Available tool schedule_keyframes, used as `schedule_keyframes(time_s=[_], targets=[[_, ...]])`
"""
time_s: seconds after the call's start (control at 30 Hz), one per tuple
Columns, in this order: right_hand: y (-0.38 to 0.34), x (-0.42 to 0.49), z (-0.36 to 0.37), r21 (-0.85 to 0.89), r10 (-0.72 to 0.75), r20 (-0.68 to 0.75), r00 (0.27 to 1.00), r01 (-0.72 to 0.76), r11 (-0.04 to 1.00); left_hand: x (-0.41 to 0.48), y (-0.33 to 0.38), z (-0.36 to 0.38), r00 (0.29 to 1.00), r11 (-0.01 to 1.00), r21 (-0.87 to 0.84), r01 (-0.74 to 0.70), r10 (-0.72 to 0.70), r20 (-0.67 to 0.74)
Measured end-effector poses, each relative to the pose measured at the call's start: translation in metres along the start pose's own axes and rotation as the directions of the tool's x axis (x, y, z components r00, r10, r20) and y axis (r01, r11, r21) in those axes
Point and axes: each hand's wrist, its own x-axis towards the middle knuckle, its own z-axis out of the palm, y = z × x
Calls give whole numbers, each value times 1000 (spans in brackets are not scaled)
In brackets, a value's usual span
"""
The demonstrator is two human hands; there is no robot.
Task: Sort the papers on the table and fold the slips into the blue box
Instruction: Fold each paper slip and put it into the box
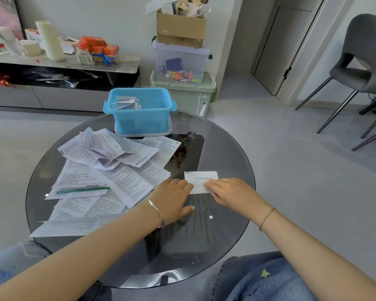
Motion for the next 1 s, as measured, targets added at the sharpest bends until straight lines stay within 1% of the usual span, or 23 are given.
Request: schedule_keyframes(time_s=[0.1,0.17,0.27,0.37,0.4,0.43,0.5,0.53,0.57,0.63,0.7,0.73,0.8,0.83,0.9,0.97,1.0], targets=[[-1,1,2,-34,-15,-5,1000,15,999,15,-5,0,999,1000,1,-11,11,-35],[-1,0,3,1,-17,-19,1000,18,1000,22,-9,0,999,999,10,-43,43,-8],[-5,-8,0,129,41,-25,999,-38,991,25,-9,3,997,997,23,-79,78,15],[-13,-16,-7,319,170,20,985,-168,933,20,-9,5,998,995,79,-61,62,-10],[-14,-17,-10,381,236,48,971,-236,894,18,-10,5,999,998,48,-34,36,-27],[-14,-17,-12,446,318,97,943,-327,833,16,-13,5,999,1000,-15,2,-2,-47],[-13,-17,-12,573,458,234,858,-502,648,15,-18,4,993,981,-189,53,-71,-90],[-12,-15,-12,627,508,289,812,-561,540,16,-19,4,989,962,-267,64,-98,-113],[-11,-13,-11,671,545,329,771,-597,440,17,-19,3,985,941,-330,78,-123,-119],[-10,-7,-10,723,595,373,712,-625,295,21,-20,2,976,876,-466,122,-191,-104],[-9,-1,-9,740,617,407,674,-639,210,23,-19,0,956,804,-574,157,-269,-115],[-8,1,-8,740,624,421,659,-647,184,24,-19,1,946,799,-581,157,-291,-144],[-6,4,-4,731,638,449,626,-668,142,26,-19,3,932,847,-509,154,-295,-210],[-5,5,-3,727,643,460,612,-675,123,25,-17,4,929,883,-453,127,-265,-258],[-4,8,0,722,649,473,596,-684,102,20,-12,4,929,957,-290,2,-109,-353],[-3,10,0,714,648,483,588,-693,98,16,-9,9,935,986,-138,-90,36,-354],[-3,11,0,709,649,489,583,-699,94,13,-8,13,943,988,-104,-111,72,-325]])
